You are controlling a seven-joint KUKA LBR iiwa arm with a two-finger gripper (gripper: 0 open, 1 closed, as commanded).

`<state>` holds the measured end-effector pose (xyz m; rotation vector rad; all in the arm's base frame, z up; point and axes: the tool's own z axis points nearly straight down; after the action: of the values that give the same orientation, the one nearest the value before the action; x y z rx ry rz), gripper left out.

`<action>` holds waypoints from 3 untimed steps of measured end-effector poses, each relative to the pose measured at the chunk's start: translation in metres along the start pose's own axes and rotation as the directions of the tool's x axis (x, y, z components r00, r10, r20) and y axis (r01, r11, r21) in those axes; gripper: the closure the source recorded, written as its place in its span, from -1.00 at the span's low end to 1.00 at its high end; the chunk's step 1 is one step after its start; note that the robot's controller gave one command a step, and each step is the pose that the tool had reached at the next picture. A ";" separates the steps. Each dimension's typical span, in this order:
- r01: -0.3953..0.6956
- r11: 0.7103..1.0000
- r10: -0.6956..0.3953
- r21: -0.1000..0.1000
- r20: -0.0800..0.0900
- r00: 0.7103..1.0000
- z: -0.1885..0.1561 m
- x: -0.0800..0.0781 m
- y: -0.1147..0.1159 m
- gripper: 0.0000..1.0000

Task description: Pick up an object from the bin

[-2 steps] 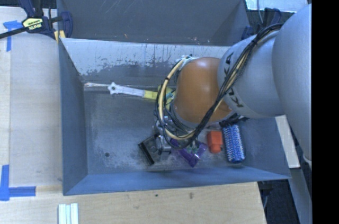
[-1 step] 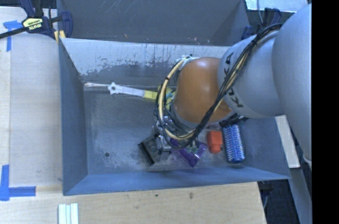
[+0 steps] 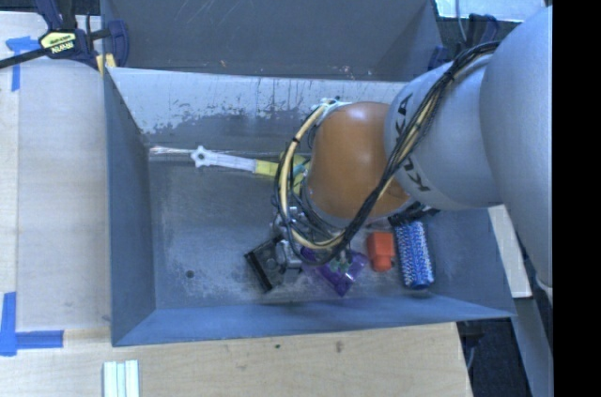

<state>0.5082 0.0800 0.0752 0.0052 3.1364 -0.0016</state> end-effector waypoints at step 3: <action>0.029 1.000 -0.029 0.000 -0.004 1.000 -0.042 -0.003 0.010 1.00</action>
Offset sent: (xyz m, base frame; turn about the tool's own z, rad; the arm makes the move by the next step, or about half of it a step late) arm -0.0010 0.0088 -0.0052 -0.0434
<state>0.5107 0.0905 0.1172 -0.0400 3.1402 -0.0019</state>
